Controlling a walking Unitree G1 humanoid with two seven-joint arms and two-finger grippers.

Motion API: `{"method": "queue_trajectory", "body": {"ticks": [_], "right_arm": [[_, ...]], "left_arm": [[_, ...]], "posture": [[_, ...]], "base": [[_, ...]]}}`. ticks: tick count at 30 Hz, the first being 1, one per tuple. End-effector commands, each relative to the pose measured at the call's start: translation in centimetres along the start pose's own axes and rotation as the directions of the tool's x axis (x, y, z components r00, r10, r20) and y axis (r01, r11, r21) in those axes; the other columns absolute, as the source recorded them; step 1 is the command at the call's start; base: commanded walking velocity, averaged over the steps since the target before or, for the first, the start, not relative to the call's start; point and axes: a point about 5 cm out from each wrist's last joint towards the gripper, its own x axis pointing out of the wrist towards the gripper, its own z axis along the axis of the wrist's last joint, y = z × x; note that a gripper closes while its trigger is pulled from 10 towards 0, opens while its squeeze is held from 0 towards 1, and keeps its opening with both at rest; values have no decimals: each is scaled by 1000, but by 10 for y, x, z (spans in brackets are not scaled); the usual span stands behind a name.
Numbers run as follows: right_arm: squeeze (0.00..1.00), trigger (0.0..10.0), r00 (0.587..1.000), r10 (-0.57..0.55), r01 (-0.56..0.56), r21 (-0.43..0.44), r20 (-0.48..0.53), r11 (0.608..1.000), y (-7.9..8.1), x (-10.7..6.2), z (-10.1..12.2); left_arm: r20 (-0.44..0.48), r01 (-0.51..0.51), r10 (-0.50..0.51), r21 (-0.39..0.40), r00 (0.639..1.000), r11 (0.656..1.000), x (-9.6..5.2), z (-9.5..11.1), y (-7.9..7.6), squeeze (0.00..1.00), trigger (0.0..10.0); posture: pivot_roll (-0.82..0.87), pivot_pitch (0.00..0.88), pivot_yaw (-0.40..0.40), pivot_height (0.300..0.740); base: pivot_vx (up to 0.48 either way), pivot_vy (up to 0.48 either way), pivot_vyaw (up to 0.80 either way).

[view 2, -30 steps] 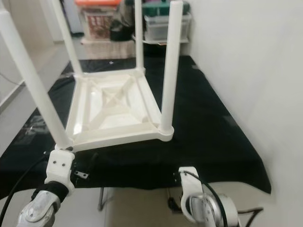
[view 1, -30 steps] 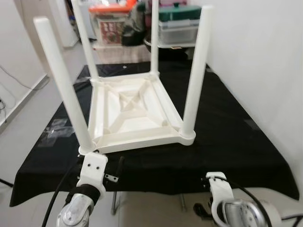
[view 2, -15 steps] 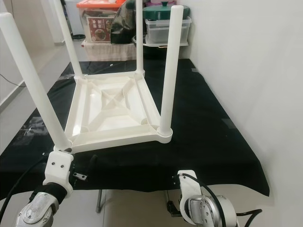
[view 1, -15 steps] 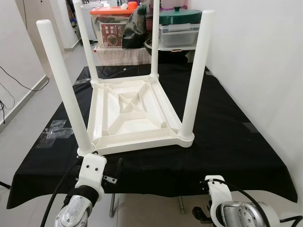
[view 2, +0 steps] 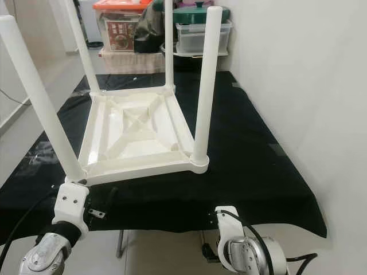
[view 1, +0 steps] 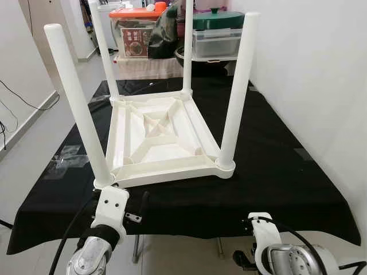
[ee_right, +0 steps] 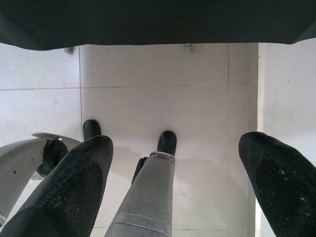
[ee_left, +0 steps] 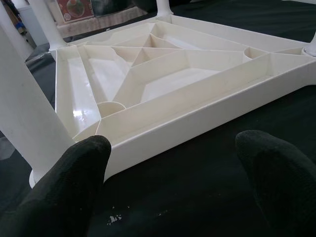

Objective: Building children table

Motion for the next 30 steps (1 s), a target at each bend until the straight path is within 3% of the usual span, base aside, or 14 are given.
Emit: {"method": "queue_trajectory", "body": {"ticks": [1,22,23,26,30], "right_arm": [[0,10000,655,-35,-49,89,755,995,-2,-33,72],[0,10000,655,-35,-49,89,755,995,-2,-33,72],[0,10000,656,-36,-49,90,754,995,-2,-33,72],[0,10000,641,-20,9,19,767,1000,-6,-33,81],[0,10000,641,-22,8,22,768,1000,-5,-33,81]], "left_arm": [[-1,-5,5,4,1000,1000,0,-1,1,0,10000],[-1,-5,5,4,1000,1000,0,-1,1,0,10000],[-1,-5,5,4,1000,1000,0,-1,1,0,10000],[-11,-24,23,-80,1000,997,11,-10,-5,0,10000],[-12,-22,21,-77,1000,997,12,-10,-4,0,10000]], "posture": [[-11,110,-30,740],[-11,110,-30,740],[-11,0,0,740],[-47,0,0,740],[-49,0,0,740]], "base": [[0,0,0],[0,0,0],[0,0,0],[0,0,0],[0,0,0]]}}
